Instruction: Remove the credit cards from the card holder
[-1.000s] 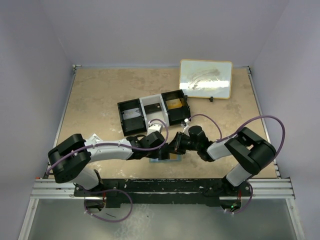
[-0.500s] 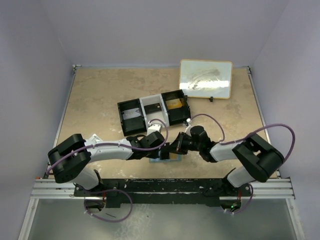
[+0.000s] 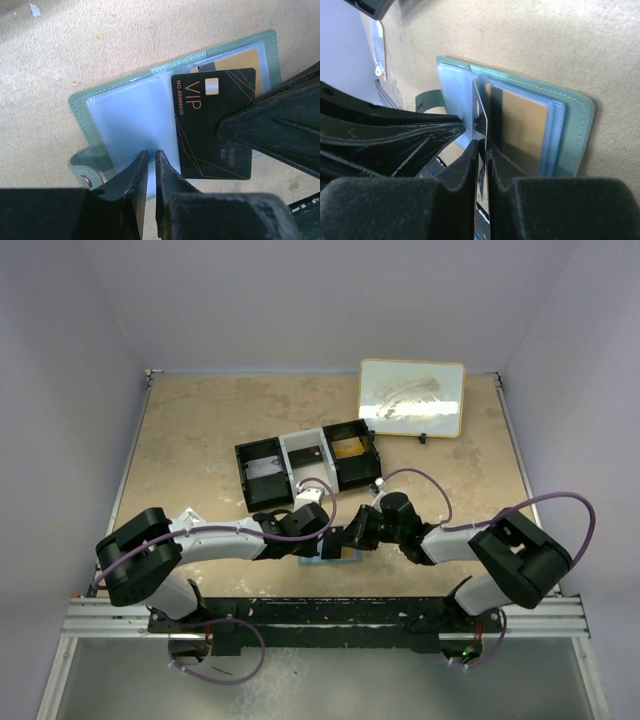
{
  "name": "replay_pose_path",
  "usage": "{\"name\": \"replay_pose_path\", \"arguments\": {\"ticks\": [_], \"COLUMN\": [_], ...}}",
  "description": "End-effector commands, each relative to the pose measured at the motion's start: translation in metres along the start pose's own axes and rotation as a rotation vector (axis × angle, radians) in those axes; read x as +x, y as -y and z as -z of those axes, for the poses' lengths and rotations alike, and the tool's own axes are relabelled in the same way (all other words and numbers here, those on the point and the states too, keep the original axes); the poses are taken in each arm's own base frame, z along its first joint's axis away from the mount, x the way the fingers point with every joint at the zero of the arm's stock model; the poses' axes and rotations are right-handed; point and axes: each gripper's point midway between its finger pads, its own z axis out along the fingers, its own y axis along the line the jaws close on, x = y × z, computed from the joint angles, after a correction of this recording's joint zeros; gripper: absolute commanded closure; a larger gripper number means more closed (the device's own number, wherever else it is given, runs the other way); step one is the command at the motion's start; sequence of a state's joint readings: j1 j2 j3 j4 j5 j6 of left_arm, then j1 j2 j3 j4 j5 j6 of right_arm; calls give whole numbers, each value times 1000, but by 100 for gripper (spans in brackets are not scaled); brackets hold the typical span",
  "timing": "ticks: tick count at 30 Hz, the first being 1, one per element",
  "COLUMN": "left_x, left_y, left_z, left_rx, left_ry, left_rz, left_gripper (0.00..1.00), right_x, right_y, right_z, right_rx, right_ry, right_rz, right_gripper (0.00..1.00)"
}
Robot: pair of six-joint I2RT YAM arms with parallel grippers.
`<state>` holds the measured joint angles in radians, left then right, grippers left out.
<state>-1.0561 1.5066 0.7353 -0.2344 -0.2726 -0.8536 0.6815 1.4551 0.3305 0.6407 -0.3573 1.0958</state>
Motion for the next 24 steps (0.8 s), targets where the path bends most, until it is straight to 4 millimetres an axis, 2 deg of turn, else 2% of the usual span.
{"name": "replay_pose_path", "arguments": {"ticks": [1,6,24], "left_x": [-3,-3,-1], "left_y": [1,1,0], "left_z": [4,4,3], "left_rx": [-7,-5,-5], "left_ry": [6,9,7], "left_rz": [-7,-6,-5], "left_gripper": [92,92,92], "right_x": [-6,-4,5], "right_y": [-8,-7,-12], "right_z": [-6,-9,-6], "right_rx": [-29,-36,-102], "right_ry": [10,-4,-20], "right_rz": [20,14,-14], "right_gripper": [85,80,78]}}
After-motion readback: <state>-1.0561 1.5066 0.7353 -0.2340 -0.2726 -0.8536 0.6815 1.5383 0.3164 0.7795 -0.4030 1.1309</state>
